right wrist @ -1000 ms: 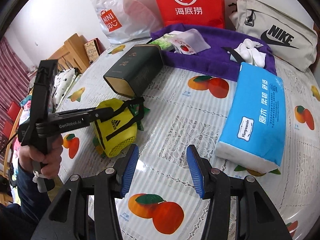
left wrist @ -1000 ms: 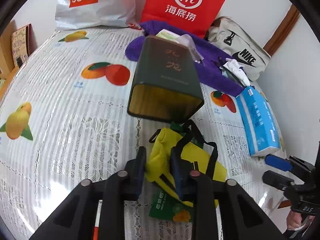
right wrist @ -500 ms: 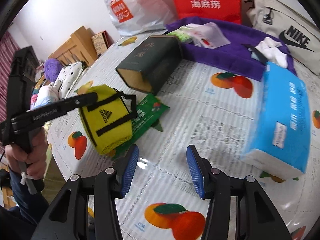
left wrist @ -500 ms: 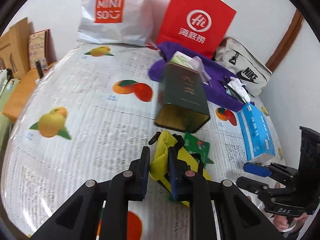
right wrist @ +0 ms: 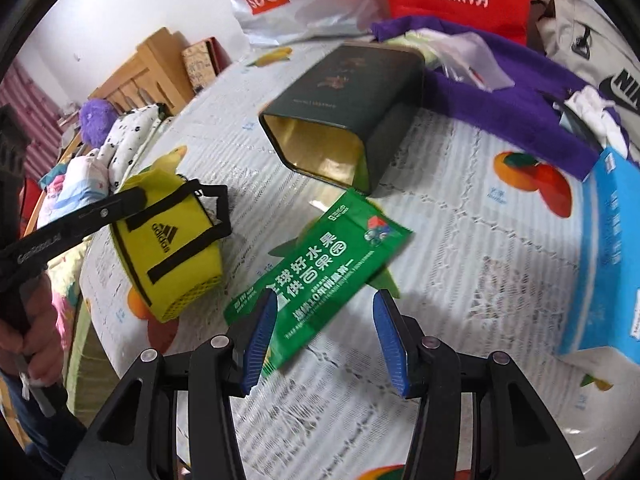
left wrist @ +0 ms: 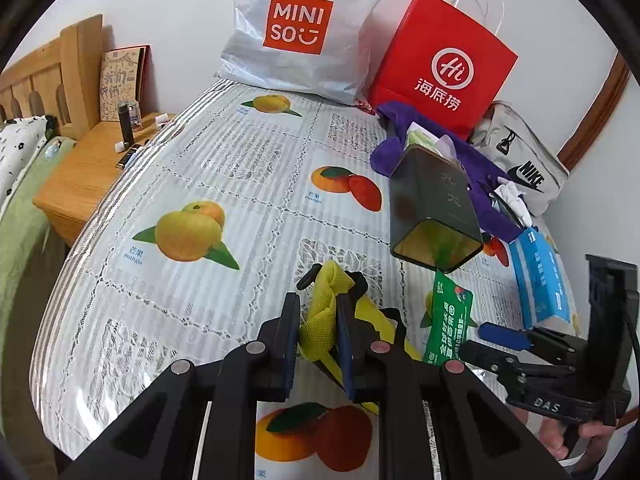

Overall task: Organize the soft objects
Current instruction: 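Grasp the green snack packet with the right tool while the left tool holds the pouch, then lift and carry the green packet toward the towel with the right tool while the left tool carries the pouch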

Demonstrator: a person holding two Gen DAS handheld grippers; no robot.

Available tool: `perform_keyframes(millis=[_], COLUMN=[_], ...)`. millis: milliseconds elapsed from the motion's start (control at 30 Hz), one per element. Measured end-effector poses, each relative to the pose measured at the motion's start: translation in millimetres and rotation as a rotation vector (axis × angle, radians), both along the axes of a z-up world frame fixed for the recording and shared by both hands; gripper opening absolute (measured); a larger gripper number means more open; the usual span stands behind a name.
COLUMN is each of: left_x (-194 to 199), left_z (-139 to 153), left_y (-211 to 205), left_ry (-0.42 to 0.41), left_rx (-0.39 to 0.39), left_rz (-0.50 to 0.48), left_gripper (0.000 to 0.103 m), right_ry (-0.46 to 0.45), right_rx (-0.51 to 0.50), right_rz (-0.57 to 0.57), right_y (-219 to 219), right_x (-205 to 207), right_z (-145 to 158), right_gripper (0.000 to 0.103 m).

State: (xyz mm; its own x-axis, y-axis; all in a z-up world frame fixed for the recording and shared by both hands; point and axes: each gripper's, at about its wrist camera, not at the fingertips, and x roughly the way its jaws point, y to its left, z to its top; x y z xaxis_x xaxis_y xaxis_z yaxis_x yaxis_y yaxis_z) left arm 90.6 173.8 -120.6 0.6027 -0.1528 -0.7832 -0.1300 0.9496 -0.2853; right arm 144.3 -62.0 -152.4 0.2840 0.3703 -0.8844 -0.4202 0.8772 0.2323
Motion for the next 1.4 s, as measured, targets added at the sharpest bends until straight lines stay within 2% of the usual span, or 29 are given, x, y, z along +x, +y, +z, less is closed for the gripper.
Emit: perform_keyframes(millis=[133, 200, 300, 467, 533, 633, 767, 933, 1100, 1400], left_x=[3, 4, 6, 7, 8, 8, 8, 10, 11, 13], left_z=[-3, -5, -8, -11, -13, -16, -16, -11, -7, 3], left_y=[5, 7, 9, 11, 14, 16, 11, -1, -15, -55], left_ry=[-0.004, 0.0, 0.001, 0.0, 0.009, 0.015, 0.014, -0.001, -0.011, -0.028], left_rx=[-0.008, -0.027, -0.054, -0.061, -0.083, -0.106, -0.107, -0.096, -0.126, -0.115], left_rz=[-0.008, -0.013, -0.027, -0.026, -0.017, -0.016, -0.021, -0.047, -0.082, -0.165], left_gripper=[0.017, 0.017, 0.017, 0.017, 0.017, 0.017, 0.017, 0.017, 0.017, 0.017], right_ry=[0.044, 0.025, 0.001, -0.088, -0.136, -0.167, -0.152, -0.141, -0.102, -0.117], right_rx=[0.001, -0.022, -0.029, -0.118, -0.158, -0.149, -0.131, -0.116, -0.071, -0.048], right_rz=[-0.046, -0.062, -0.068, -0.057, -0.008, 0.068, 0.035, 0.04, 0.013, -0.042], right_y=[10, 17, 26, 43, 48, 43, 24, 11, -11, -58], right_x=[7, 9, 11, 11, 6, 2, 5, 4, -2, -30], right_z=[-8, -9, -10, -14, -15, -14, -14, -12, -5, 11], right_gripper=[0.05, 0.054, 0.065, 0.065, 0.059, 0.051, 0.05, 0.042, 0.041, 0.041])
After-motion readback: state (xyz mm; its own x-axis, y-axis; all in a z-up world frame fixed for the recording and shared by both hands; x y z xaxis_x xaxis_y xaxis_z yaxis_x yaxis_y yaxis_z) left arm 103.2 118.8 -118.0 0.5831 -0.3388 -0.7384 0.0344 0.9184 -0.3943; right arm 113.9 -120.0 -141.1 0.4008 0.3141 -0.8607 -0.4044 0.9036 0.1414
